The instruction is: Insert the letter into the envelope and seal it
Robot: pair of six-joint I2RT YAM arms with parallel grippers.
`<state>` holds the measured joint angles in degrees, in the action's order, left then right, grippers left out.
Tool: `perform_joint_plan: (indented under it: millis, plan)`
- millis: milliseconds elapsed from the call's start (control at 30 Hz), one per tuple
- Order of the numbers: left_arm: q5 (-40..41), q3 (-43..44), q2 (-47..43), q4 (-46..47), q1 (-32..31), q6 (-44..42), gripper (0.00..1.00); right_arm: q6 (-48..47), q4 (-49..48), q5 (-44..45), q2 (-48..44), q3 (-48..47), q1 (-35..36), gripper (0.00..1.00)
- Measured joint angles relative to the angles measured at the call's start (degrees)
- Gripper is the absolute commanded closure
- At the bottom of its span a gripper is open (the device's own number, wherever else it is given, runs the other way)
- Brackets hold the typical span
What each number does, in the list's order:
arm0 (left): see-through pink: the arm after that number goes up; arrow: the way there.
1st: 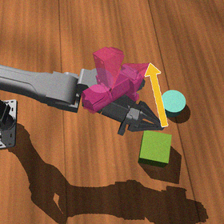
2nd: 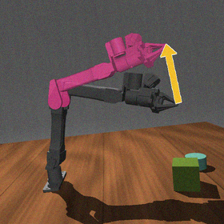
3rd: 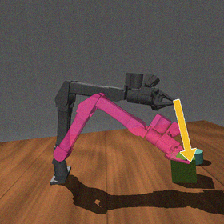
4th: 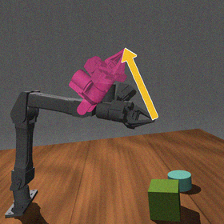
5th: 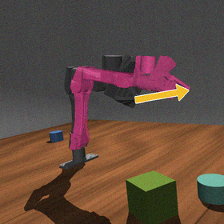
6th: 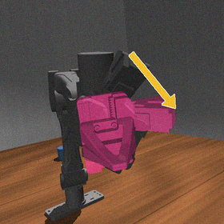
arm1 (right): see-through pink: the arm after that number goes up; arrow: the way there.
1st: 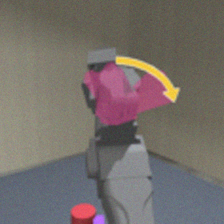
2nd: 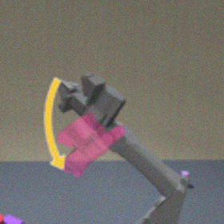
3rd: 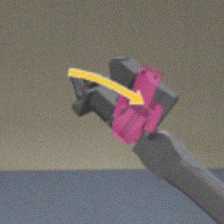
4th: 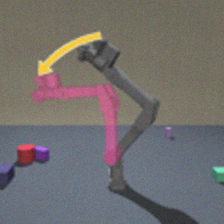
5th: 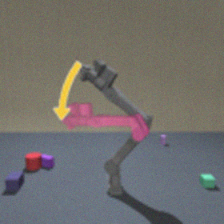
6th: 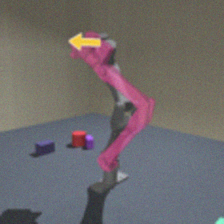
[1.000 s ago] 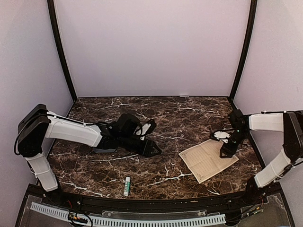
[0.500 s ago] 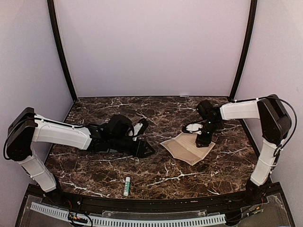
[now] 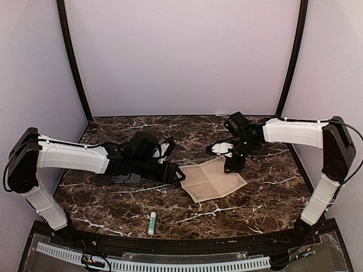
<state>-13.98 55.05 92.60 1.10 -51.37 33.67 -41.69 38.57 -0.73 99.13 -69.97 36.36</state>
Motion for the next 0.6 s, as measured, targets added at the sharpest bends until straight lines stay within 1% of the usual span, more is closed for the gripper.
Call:
perform_joint_plan:
  millis: [200,300,367,467,533,600]
  plan:
    - [-0.61,7.96,2.08,-6.38,4.28,-2.73,0.36,1.42,0.02,-3.85,-14.16,2.8,-0.13,0.29]
    - [-1.2,12.37,5.25,-8.81,6.86,-4.74,0.35,1.64,-0.81,-5.88,-19.32,7.67,-0.98,0.29]
    - [-1.97,16.44,8.46,-11.06,8.39,-6.93,0.34,1.73,-0.87,-7.08,-21.14,10.45,-1.99,0.29]
    - [-3.06,25.44,15.12,-15.17,10.05,-10.67,0.33,2.01,-1.68,-9.49,-23.39,14.4,-4.2,0.28]
    - [-3.85,31.95,20.22,-17.64,10.45,-12.46,0.33,2.54,-3.15,-11.45,-24.65,16.61,-5.68,0.28]
    - [-5.11,36.5,24.63,-19.37,10.58,-13.29,0.33,3.21,-4.81,-13.09,-25.27,17.94,-6.58,0.28]
